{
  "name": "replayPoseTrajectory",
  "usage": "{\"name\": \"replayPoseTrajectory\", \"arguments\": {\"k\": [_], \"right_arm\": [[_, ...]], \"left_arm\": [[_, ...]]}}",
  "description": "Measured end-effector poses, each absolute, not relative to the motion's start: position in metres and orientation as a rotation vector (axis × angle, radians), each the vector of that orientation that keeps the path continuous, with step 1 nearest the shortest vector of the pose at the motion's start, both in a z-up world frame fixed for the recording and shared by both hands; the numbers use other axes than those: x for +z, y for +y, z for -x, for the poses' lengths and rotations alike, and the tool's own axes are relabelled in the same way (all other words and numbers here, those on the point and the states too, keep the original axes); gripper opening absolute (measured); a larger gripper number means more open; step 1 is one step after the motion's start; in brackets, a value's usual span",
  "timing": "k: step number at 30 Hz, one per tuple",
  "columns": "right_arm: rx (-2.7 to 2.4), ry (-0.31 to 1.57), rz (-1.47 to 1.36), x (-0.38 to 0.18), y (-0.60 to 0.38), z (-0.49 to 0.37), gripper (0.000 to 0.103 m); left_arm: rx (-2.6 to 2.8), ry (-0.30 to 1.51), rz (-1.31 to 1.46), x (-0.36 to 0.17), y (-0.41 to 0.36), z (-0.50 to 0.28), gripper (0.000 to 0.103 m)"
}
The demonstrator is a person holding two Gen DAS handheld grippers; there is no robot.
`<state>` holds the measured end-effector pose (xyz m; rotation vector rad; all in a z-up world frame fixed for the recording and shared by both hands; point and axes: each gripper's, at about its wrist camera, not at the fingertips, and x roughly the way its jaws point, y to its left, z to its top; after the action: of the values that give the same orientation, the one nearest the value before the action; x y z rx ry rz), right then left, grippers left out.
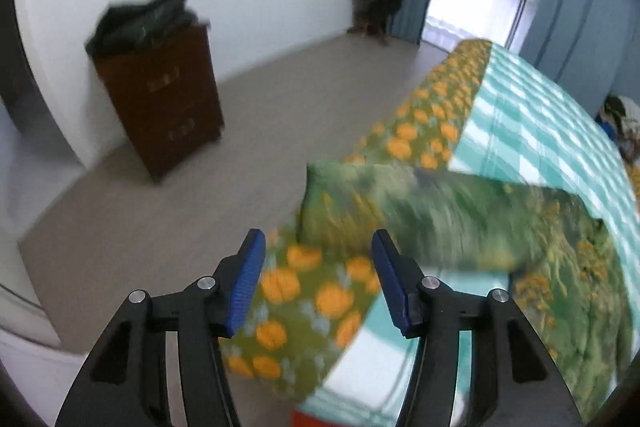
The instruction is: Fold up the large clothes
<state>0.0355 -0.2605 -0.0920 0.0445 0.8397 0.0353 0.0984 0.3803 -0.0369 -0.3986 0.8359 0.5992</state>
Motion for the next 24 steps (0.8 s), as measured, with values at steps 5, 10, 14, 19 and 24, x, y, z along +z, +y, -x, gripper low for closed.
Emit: {"name": "replayPoseTrajectory", "arguments": {"k": [5,10,14,19,24], "right_arm": [[-0.066,0.900,-0.074,-0.093,-0.310,-0.058,0.072],[-0.084,1.087,-0.242,-0.126,-0.365,-0.092,0.072],[-0.038,1.169,-0.317,-0.160,-0.379,-0.109,0.072],[0.016,1.244,-0.388,-0.195,-0.378,-0.121,0.072],[0.052,1.225,-0.392,-0.194,-0.372,-0.118,0.041]], "left_arm": [[0.326,0.964,0.385,-0.078,0.302,-0.104,0.076],[0.022,1.136,0.281,-0.130,0.203,-0.135,0.080],[-0.016,1.237,0.257,-0.171,0.173,-0.155,0.080],[-0.094,1.251,0.295,-0.181,0.156,-0.160,0.057],[-0.134,1.262,0.297,-0.180,0.144,-0.161,0.024]]}}
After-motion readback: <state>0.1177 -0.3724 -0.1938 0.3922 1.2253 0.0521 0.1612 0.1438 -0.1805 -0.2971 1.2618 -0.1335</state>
